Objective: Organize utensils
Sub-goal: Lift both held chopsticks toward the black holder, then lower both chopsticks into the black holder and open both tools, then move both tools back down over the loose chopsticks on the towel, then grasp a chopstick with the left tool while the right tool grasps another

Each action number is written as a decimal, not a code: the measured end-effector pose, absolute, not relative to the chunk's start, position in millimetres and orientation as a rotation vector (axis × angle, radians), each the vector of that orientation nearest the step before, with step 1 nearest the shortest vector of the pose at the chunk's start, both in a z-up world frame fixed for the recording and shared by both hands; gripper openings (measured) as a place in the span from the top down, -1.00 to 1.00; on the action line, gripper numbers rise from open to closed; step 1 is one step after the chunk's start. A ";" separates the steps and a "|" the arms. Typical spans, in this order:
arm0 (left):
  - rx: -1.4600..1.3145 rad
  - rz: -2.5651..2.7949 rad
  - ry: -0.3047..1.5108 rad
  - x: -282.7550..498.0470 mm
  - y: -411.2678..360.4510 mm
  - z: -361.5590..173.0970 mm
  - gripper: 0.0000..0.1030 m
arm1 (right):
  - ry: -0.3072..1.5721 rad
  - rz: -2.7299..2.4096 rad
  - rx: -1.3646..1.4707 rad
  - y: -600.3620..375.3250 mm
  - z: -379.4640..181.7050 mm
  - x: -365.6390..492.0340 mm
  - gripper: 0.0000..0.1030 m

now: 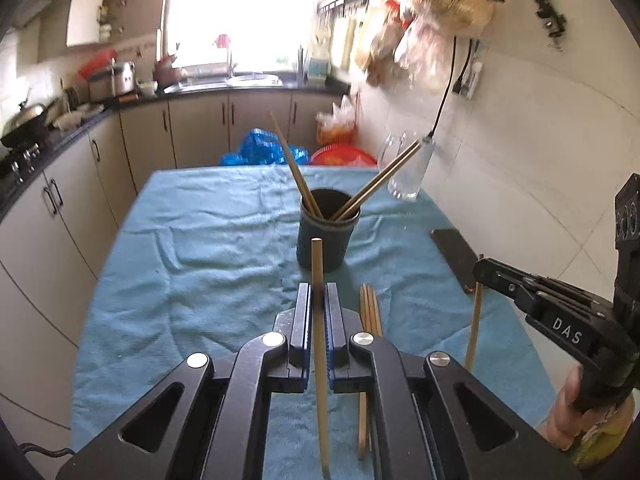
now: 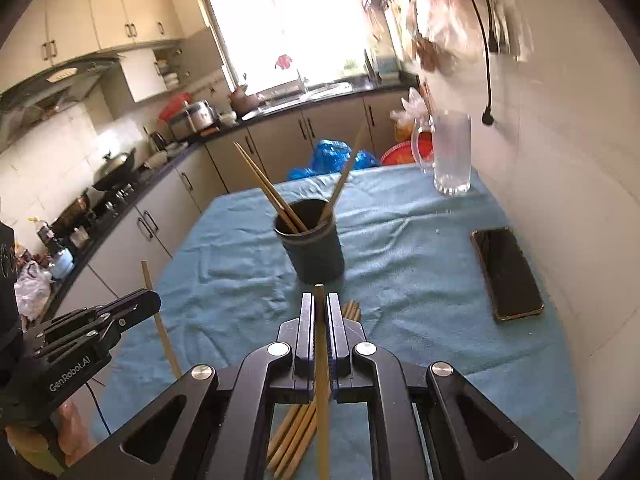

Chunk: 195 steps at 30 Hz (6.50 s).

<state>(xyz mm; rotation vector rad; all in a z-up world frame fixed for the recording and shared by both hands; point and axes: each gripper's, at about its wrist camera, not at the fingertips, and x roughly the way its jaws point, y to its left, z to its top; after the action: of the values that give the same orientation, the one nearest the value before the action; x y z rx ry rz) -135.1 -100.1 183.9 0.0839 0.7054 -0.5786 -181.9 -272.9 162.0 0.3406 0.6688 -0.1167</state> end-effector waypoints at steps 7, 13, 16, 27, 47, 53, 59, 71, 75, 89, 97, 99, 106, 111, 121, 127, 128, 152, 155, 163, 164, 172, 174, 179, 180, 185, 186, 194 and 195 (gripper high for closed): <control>0.080 -0.585 0.621 -169.2 -88.2 205.2 0.90 | 0.599 -0.109 0.319 -260.9 186.4 -213.9 0.90; 0.071 -0.593 0.582 -170.9 -87.0 226.4 0.90 | 0.574 -0.122 0.301 -260.7 199.6 -217.4 0.90; 0.069 -0.593 0.565 -164.8 -87.5 237.6 0.90 | 0.560 -0.123 0.306 -265.0 206.8 -215.1 0.90; 0.053 -0.604 0.549 -122.8 -89.2 265.2 0.90 | 0.521 -0.137 0.281 -277.3 241.4 -180.8 0.90; 0.012 -0.641 0.410 -40.7 -129.9 335.4 0.90 | 0.377 -0.149 0.438 -321.4 293.4 -87.3 0.90; 0.056 -0.620 0.451 -11.2 -169.3 315.4 0.90 | 0.367 -0.227 0.363 -320.5 289.4 -53.0 0.90; 0.086 -0.605 0.538 15.1 -193.9 277.7 0.90 | 0.485 -0.251 0.340 -327.2 256.2 -13.4 0.89; 0.070 -0.576 0.583 31.3 -193.2 261.5 0.50 | 0.515 -0.195 0.421 -358.4 232.6 20.3 0.56; 0.050 -0.585 0.578 23.5 -178.4 269.7 0.38 | 0.499 -0.183 0.444 -359.5 237.8 11.4 0.46; 0.028 -0.537 0.603 -29.9 -110.5 264.2 0.15 | 0.533 -0.182 0.471 -353.9 233.8 -93.0 -0.10; 0.097 -0.577 0.801 -77.4 -95.0 158.6 0.14 | 0.782 -0.173 0.383 -339.2 149.5 -164.2 -0.17; 0.130 -0.596 0.861 -87.2 -101.1 129.8 0.14 | 0.863 -0.181 0.325 -337.3 127.7 -179.9 -0.17; 0.267 -0.691 0.969 -109.4 -152.7 64.2 0.14 | 0.984 -0.163 0.339 -341.5 70.8 -224.6 -0.17; 0.327 -0.736 1.002 -111.4 -179.2 46.7 0.19 | 0.991 -0.123 0.491 -347.5 39.0 -223.3 -0.17; 0.372 -0.712 1.023 -102.8 -194.8 28.7 0.78 | 0.964 -0.034 0.507 -308.4 28.2 -197.4 -0.17; 0.308 -0.614 1.074 -81.8 -168.8 29.9 0.86 | 1.001 0.021 0.490 -285.0 16.2 -177.1 0.19; 0.290 -0.597 1.086 -76.9 -159.0 29.0 0.86 | 1.004 0.027 0.477 -280.6 15.1 -174.3 0.24; 0.031 -0.676 1.192 -51.4 -109.8 23.8 0.84 | 1.100 -0.200 0.293 -261.7 12.6 -102.0 0.65; -0.011 -0.710 1.219 -46.9 -104.0 21.9 0.85 | 1.112 -0.230 0.259 -263.1 12.8 -86.3 0.65; -0.042 -0.760 1.255 -38.3 -100.6 19.0 0.83 | 1.166 -0.212 0.178 -238.2 11.8 -76.1 0.63; -0.046 -0.764 1.257 -37.7 -100.2 18.7 0.83 | 1.177 -0.204 0.188 -239.5 13.8 -82.9 0.63; -0.072 -0.741 1.275 -35.3 -100.3 19.0 0.83 | 1.145 -0.220 0.449 -294.0 19.6 -138.9 0.23; -0.079 -0.730 1.262 -37.7 -100.8 18.9 0.83 | 1.121 -0.197 0.503 -301.6 20.3 -145.3 0.23; -0.068 -0.683 1.245 -42.4 -102.6 20.3 0.83 | 1.056 -0.141 0.439 -301.4 33.1 -141.0 0.23; -0.066 -0.664 1.250 -40.7 -104.9 21.1 0.83 | 1.037 -0.109 0.410 -298.4 39.8 -135.4 0.23; -0.026 -0.544 1.252 -16.4 -128.8 24.7 0.83 | 1.072 0.023 0.357 -281.8 42.2 -84.8 0.22; -0.015 -0.531 1.253 -11.8 -133.5 25.0 0.83 | 1.077 0.026 0.358 -287.0 34.3 -74.2 0.22; 0.047 -0.456 1.281 26.2 -158.8 26.8 0.83 | 1.079 0.061 0.415 -291.1 12.2 -40.4 0.22; 0.062 -0.456 1.275 30.0 -163.0 26.6 0.83 | 1.076 0.056 0.415 -291.0 11.8 -39.0 0.22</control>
<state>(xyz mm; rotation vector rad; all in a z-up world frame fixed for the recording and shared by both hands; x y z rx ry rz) 30.0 -163.0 26.6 0.0619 1.2750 -0.4561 -39.0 -291.0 11.8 0.4146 1.0764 0.0563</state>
